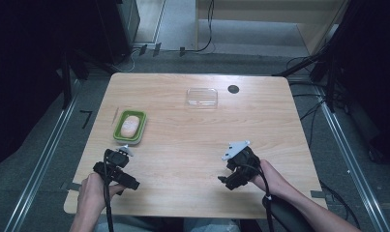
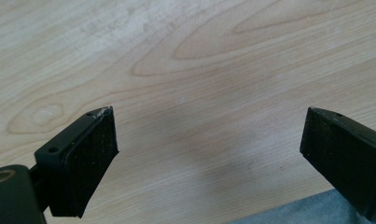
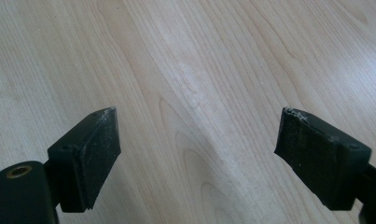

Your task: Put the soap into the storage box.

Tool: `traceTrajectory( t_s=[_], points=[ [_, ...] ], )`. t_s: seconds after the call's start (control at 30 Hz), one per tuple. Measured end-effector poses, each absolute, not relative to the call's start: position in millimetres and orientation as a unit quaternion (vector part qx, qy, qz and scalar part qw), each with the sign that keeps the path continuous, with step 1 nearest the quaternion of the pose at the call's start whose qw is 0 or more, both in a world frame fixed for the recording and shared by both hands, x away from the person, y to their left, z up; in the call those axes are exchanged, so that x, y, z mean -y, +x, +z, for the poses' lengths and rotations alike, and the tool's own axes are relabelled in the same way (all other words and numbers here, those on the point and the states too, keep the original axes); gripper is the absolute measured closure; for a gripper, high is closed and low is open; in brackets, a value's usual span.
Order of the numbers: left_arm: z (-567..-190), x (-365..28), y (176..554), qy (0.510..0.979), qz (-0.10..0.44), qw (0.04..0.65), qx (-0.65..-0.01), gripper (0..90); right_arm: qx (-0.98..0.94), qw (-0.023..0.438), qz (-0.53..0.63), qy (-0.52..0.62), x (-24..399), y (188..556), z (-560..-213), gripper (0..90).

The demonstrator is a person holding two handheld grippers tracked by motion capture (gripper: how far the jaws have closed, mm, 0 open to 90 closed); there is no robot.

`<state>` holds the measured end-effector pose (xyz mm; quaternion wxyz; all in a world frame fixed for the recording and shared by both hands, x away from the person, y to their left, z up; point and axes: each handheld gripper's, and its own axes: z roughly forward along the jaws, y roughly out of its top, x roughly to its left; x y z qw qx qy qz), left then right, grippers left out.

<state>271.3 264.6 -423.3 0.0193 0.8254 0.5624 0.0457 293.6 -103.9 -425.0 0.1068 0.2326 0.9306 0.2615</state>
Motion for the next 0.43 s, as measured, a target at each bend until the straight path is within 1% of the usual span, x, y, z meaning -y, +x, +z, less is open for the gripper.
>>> traceTrajectory(
  t_s=[0.3,0.43],
  points=[
    [-431.1,-267.1,264.0,0.824,0.039,0.034,-0.564,3.5,-0.93,0.107,0.262,0.234,104.5,293.3,-424.8,14.0],
    [-428.2,-267.1,265.3,0.825,0.049,0.042,-0.562,2.9,-0.931,0.109,0.26,0.234,105.8,294.0,-425.2,14.0]
  ],
)
